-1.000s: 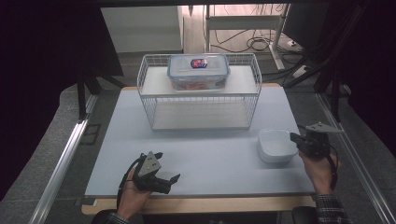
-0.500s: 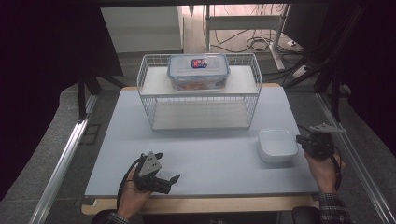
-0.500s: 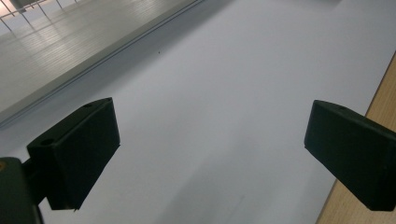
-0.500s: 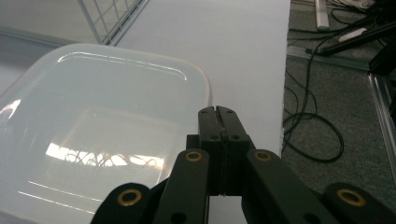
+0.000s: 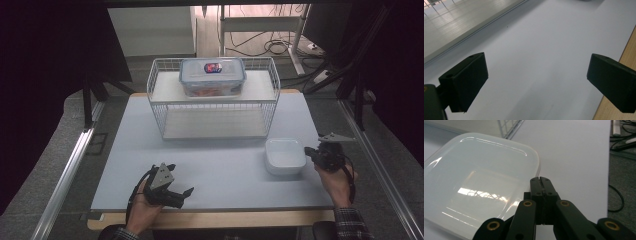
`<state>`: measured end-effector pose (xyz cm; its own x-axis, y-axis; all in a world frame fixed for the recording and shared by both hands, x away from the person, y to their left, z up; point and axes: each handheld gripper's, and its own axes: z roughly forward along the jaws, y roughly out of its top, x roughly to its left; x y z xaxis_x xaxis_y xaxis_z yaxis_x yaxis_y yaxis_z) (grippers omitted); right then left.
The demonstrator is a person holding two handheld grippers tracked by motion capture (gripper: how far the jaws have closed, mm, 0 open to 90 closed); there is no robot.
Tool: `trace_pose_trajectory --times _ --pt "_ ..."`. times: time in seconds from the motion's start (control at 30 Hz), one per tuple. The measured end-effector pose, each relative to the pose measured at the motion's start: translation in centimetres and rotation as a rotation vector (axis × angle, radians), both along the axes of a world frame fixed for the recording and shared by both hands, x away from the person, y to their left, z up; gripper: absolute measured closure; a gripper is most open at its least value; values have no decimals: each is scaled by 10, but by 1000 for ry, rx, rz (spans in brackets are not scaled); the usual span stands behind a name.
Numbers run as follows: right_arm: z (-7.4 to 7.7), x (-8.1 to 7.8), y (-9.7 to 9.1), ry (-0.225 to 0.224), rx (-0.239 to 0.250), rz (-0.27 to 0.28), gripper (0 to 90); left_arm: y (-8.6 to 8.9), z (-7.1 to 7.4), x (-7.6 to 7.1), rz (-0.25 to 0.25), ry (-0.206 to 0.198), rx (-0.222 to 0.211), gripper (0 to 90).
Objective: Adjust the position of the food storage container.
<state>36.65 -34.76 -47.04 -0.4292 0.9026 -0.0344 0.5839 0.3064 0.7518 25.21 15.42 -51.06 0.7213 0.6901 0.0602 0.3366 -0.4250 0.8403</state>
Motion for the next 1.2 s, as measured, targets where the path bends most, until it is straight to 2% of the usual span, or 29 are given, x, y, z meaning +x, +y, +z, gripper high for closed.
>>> trace_pose_trajectory --times 0.53,1.2 --pt "-3 -3 42 17 29 130 897 -1 -1 1 -3 7 6 31" --pt "-10 -7 111 27 61 307 897 -3 -2 2 -4 10 16 32"
